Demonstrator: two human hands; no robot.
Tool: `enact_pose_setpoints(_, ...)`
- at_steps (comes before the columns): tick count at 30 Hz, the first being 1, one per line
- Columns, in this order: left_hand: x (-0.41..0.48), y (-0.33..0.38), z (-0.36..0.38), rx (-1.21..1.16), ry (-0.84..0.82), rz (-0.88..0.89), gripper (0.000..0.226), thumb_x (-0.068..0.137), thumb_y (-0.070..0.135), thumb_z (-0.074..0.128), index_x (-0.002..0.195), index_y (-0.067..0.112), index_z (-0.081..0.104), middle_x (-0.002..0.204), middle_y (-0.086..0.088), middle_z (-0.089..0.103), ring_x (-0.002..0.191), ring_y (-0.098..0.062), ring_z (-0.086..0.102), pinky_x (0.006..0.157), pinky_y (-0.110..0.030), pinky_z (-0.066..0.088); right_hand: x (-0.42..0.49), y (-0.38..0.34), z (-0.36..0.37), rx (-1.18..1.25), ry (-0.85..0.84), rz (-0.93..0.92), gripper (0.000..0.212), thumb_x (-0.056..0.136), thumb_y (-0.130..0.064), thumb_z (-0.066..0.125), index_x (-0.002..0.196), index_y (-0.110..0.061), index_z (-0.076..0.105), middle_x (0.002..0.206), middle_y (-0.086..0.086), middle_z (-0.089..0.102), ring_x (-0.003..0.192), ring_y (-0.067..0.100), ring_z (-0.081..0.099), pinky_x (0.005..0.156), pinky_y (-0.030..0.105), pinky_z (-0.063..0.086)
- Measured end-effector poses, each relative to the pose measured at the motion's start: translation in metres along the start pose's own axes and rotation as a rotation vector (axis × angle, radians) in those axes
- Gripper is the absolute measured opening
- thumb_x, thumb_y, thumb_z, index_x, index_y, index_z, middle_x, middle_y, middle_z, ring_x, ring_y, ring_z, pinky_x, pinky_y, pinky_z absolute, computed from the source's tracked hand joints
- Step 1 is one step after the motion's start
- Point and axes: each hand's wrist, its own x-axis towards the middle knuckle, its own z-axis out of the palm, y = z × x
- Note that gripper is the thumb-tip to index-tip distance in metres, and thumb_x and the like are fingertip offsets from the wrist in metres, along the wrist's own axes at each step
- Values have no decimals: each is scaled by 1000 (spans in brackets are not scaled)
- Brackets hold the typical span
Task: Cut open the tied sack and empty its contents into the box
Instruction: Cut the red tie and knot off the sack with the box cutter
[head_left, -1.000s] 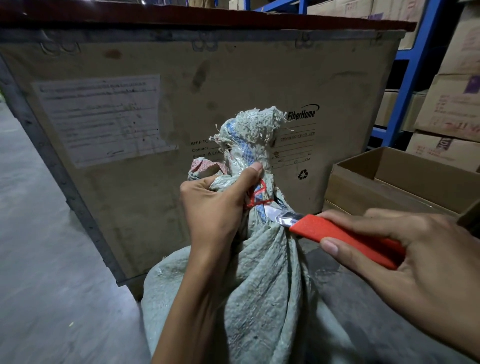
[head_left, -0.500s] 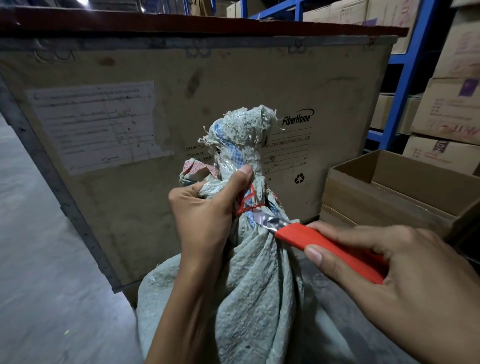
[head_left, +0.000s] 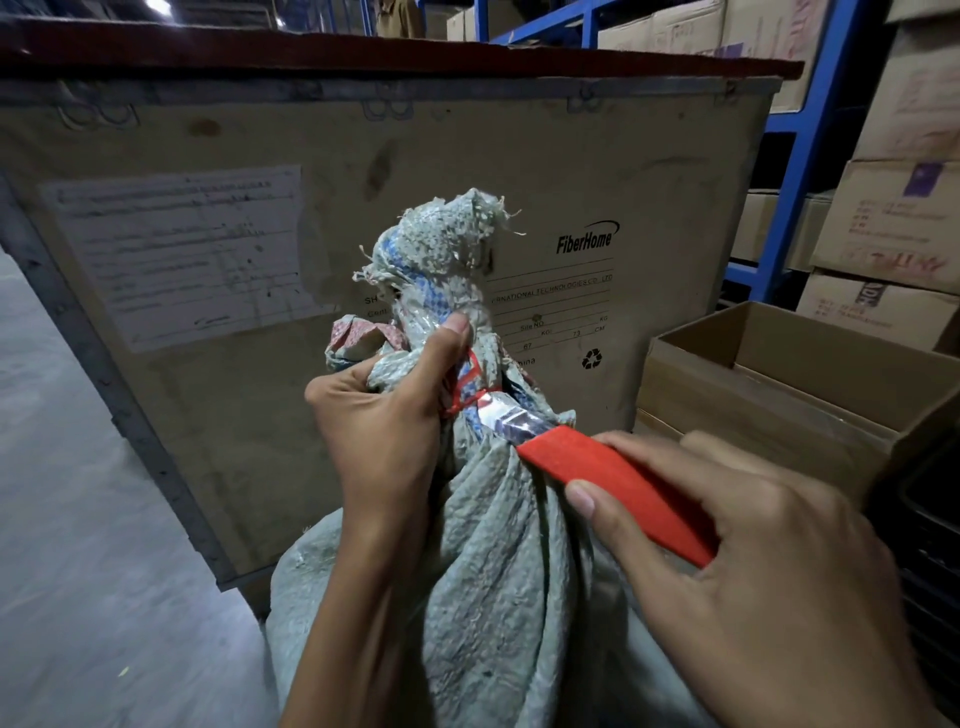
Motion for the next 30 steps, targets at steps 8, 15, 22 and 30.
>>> enact_pose_setpoints(8,2,6,-2,84,57,-54,45,83,9,83,53,-1,51,43,4,37,38,-4,30,44,-16,31,-2,-5,15,49,72,-14,29,76,-68,62,82,-40,66,73,-13,63,62,12,64,45,32,50)
enact_pose_setpoints(15,3,-1,-4,110,65,-66,62,79,17,87,53,-16,42,54,-3,43,52,-15,35,49,-35,32,3,4,11,61,68,-81,28,74,-66,67,84,-40,70,74,-12,63,64,9,62,50,28,50)
enact_pose_setpoints(22,1,-2,1,83,70,-6,48,84,11,83,58,-19,57,53,-1,51,50,-10,45,50,-24,38,-4,8,37,200,145,-50,22,80,-57,70,85,-36,67,76,-13,60,63,4,59,49,29,49)
enact_pose_setpoints(30,-2,-1,5,101,61,19,36,87,9,80,58,-6,65,49,1,58,46,-2,53,51,-19,45,-4,11,52,406,129,11,28,76,-63,70,81,-36,67,73,-13,63,59,10,60,46,13,39)
